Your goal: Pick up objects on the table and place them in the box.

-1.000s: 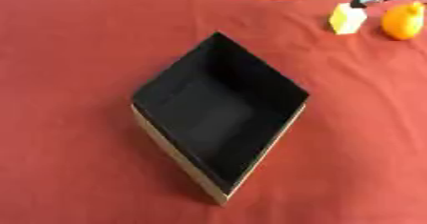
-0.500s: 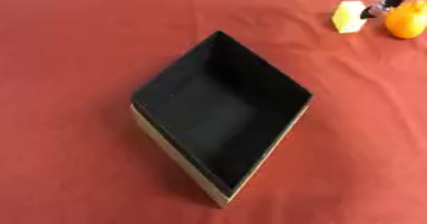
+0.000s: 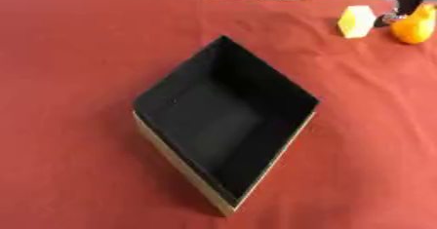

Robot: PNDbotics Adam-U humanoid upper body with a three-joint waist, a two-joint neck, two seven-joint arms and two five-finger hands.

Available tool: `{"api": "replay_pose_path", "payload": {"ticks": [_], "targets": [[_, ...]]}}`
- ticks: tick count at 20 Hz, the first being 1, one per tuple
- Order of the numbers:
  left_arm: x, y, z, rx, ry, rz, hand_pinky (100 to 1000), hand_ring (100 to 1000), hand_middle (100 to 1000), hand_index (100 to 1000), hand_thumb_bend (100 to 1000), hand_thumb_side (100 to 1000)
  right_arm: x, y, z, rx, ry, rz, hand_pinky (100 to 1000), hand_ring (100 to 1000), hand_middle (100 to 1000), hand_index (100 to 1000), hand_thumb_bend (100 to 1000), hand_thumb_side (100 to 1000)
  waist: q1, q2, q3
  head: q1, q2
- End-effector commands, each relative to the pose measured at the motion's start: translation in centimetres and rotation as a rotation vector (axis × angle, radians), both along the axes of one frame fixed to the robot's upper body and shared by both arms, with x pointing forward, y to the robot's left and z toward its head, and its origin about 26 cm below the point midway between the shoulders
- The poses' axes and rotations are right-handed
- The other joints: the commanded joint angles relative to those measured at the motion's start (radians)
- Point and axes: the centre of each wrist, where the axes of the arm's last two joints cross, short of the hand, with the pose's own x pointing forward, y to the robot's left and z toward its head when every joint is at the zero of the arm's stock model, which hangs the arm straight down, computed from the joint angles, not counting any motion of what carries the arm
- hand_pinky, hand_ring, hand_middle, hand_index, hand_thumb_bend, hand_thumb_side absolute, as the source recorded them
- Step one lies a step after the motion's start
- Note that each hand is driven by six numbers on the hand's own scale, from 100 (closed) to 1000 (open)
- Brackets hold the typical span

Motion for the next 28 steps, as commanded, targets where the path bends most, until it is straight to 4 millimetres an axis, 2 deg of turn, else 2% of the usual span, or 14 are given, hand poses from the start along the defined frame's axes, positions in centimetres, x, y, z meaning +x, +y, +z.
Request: {"api": "replay_pose_path", "payload": {"ticks": [1, 5, 11, 28], "targets": [[-0.4, 0.4, 0.9, 0.028, -0.027, 0.015, 575, 766, 687, 829, 184, 672, -0.6, -1.1, 1.8, -0.029, -0.036, -0.035, 1000, 1000, 966, 998, 527, 143, 0.004, -0.015, 0.000, -0.002, -0.032], [-0.4, 0.5, 0.9, 0.030, -0.029, 0.015, 574, 767, 687, 827, 180, 675, -0.4, -1.3, 1.7, -0.043, -0.039, -0.047, 1000, 1000, 967, 999, 532, 146, 0.007, -0.006, 0.000, -0.009, -0.049], [-0.4, 0.5, 1.0, 0.036, -0.030, 0.015, 571, 769, 687, 825, 170, 683, 0.1, -1.9, 1.5, -0.046, -0.064, -0.076, 1000, 1000, 965, 1000, 522, 142, 0.012, 0.013, 0.001, -0.016, -0.053], [-0.4, 0.5, 1.3, 0.058, -0.035, 0.010, 565, 773, 688, 823, 148, 703, 1.4, -2.2, 2.5, -0.026, -0.178, -0.153, 1000, 1000, 965, 998, 476, 100, 0.020, 0.056, 0.000, -0.035, -0.040]]}}
